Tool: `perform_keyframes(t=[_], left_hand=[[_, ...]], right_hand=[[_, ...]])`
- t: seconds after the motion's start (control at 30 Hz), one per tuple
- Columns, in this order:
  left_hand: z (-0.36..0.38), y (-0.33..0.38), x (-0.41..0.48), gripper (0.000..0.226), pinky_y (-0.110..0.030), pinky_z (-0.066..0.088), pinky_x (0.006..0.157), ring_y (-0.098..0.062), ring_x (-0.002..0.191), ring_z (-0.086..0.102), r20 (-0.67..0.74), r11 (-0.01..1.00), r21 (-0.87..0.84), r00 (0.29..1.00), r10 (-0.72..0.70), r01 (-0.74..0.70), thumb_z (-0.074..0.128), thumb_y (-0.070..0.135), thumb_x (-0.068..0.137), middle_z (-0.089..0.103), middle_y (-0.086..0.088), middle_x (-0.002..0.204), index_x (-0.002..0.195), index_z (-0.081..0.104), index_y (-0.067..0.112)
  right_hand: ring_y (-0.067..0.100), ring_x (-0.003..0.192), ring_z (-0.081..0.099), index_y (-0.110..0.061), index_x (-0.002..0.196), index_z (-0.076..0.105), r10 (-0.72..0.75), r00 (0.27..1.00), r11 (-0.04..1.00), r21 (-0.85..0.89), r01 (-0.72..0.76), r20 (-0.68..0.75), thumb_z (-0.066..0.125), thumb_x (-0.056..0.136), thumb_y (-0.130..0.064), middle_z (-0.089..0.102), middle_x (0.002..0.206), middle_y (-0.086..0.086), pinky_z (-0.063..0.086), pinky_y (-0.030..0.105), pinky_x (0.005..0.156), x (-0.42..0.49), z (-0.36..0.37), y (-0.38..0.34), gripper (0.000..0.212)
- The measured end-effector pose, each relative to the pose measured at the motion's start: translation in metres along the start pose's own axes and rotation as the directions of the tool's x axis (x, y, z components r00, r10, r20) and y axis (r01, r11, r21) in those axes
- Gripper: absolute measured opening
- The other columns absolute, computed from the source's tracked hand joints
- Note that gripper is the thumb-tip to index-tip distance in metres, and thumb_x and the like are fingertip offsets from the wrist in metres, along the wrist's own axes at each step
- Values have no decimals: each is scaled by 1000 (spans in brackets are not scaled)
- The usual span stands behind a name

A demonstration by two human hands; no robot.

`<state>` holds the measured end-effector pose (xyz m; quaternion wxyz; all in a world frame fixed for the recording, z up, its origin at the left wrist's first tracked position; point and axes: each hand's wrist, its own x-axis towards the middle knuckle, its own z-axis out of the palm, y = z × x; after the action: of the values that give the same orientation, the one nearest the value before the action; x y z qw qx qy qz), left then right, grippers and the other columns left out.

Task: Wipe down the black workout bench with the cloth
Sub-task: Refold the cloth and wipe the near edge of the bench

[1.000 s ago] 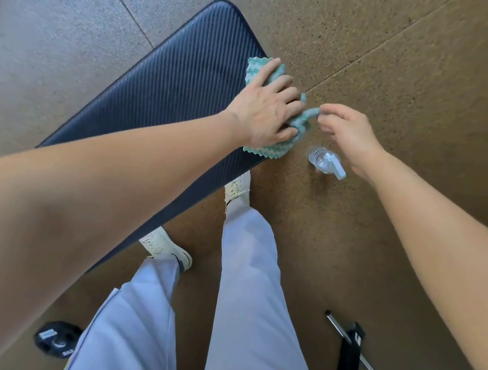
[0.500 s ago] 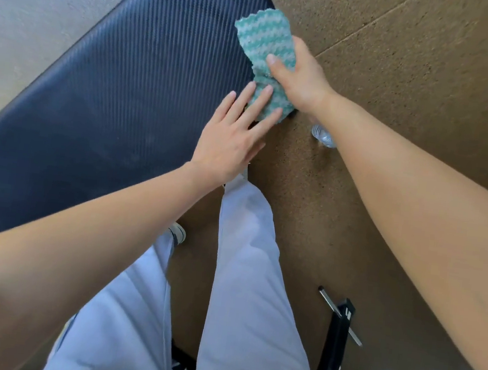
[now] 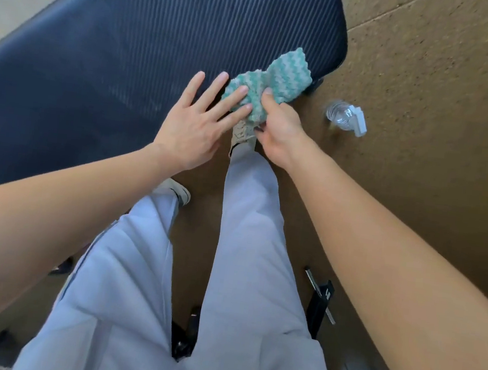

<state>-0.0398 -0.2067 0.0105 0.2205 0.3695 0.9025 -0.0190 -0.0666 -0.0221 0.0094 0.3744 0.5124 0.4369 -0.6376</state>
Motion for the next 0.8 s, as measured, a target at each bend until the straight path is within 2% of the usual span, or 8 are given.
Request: perform_keyframes(t=[0.2,0.33,0.4,0.47,0.53,0.6,0.7,0.8], left_hand=[[7,-37,-60,67,-65,-1,124,-42,157,10,60,997,-32,996,-73,75,47,35,98,23,-8,170,161,28,21],[10,-38,-76,58,-65,5,125,-43,156,14,49,980,-57,981,-190,193,48,31,96,27,-11,168,153,43,20],[8,-23,-77,48,-60,20,123,-44,149,31,-23,930,-143,938,-345,339,49,24,91,42,-14,159,138,57,17],[6,0,-75,35,-52,44,101,-40,123,54,-95,804,-355,837,-540,478,51,17,85,61,-13,133,116,67,13],[-3,26,-67,24,-46,50,82,-28,101,60,58,518,-642,709,-702,565,52,18,88,67,-4,109,106,69,15],[-13,48,-51,17,-40,53,85,-16,98,63,422,63,-767,575,-701,639,55,26,96,71,5,102,101,71,22],[-25,60,-21,14,-39,54,98,-15,105,64,849,-705,-524,366,-382,478,62,39,100,70,5,110,94,67,27],[-29,56,3,21,-30,57,92,-12,105,67,910,-945,-258,378,-168,201,64,39,100,69,3,120,115,60,24]], right_hand=[[25,130,54,-10,144,44,-26,993,992,-126,12,-111,54,105,-33,52,147,6,42,40,106,-4,4,4,47],[29,129,56,-8,138,49,-54,984,995,69,67,-171,54,105,-22,57,140,13,45,43,111,-6,17,0,36],[30,130,56,-6,135,50,-71,974,990,107,96,-216,54,105,-21,58,138,15,47,42,107,-6,25,2,33],[30,131,55,-4,138,49,-81,966,985,128,115,-245,55,105,-21,57,141,16,48,43,107,-7,27,4,38],[31,131,55,-2,139,48,-71,968,977,181,116,-239,54,105,-18,56,142,18,47,47,110,-6,23,4,38],[33,133,54,-1,142,47,-55,974,962,249,110,-219,54,105,-15,54,144,21,45,51,111,-4,16,-1,40],[35,136,51,-1,144,44,-53,977,951,289,113,-209,53,105,-14,51,146,23,44,52,112,-4,5,-10,42],[36,138,49,-2,145,44,-65,978,946,299,123,-197,54,104,-13,50,148,24,43,53,113,-7,-2,-19,43]])
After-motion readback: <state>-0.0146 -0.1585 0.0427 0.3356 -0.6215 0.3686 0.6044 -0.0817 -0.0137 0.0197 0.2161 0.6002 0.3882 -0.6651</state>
